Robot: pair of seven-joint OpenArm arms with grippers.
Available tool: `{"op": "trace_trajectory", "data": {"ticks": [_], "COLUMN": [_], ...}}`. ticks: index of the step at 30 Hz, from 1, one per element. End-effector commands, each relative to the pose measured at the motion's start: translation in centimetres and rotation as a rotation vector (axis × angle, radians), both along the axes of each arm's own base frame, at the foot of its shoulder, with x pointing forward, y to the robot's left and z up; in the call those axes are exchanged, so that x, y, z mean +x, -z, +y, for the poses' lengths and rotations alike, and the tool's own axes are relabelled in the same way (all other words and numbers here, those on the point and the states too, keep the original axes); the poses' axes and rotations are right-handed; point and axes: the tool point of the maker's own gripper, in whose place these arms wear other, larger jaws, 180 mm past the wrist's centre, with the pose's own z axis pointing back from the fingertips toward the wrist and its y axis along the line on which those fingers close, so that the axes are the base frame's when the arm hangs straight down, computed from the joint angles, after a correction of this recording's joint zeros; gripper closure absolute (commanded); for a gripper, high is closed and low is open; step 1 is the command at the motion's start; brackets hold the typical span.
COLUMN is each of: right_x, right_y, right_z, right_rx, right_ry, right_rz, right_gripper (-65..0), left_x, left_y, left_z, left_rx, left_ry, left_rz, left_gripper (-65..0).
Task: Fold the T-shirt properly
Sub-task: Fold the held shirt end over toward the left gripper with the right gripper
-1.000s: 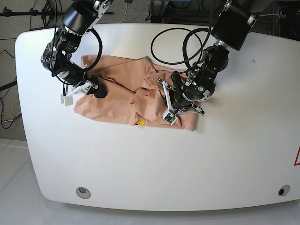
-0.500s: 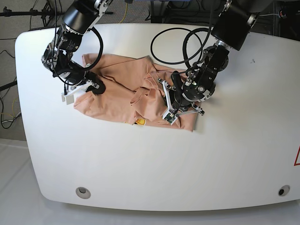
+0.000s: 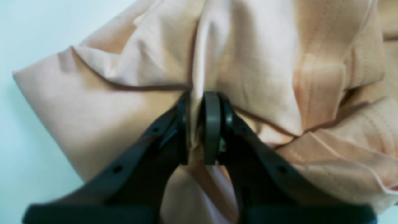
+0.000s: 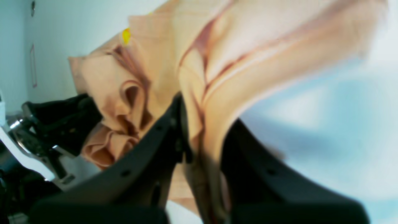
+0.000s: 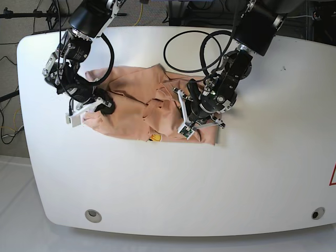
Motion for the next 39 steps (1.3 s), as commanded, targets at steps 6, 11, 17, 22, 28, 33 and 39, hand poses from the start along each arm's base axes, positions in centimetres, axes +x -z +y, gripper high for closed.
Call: {"op": "trace_trajectory", "data": {"ticks": [6, 11, 17, 22, 28, 33, 39], "right_x": [2.1, 2.0, 2.1, 2.2, 2.2, 2.3, 2.2], "right_y": [-3.6, -3.8, -5.0, -6.2, -6.3, -6.3, -6.1], "right_z": [3.0, 4.5, 5.3, 7.3, 9.1, 9.3, 9.1], "right_rx": [0.025, 0.061, 0.053, 0.044, 0.061, 0.064, 0.058], "right_ry": [-0.024, -0.042, -0.075, -0.137, -0.171, -0.174, -0.173], "right_rz": [-0.105, -0.083, -0.101, -0.130, -0.115, -0.115, -0.111], "right_gripper": [0.0, 0.0, 0.0, 0.0, 0.0, 0.0, 0.0], "left_x": [-0.4, -0.4, -0.4, -0.3, -0.2, 0.0, 0.8], "left_y": [-0.3, -0.4, -0.3, -0.5, -0.7, -0.8, -2.0], "left_z": [-1.7, -1.8, -1.7, -1.7, -1.8, -1.8, -2.1], "left_rx": [-0.028, -0.029, -0.028, -0.028, -0.032, -0.032, -0.043], "left_ry": [0.015, 0.015, 0.015, 0.016, 0.015, 0.015, 0.020], "left_rz": [0.025, 0.025, 0.025, 0.021, 0.016, 0.011, -0.021], "left_gripper": [-4.9, -4.9, -4.9, -4.9, -4.9, -4.9, -4.9]}}
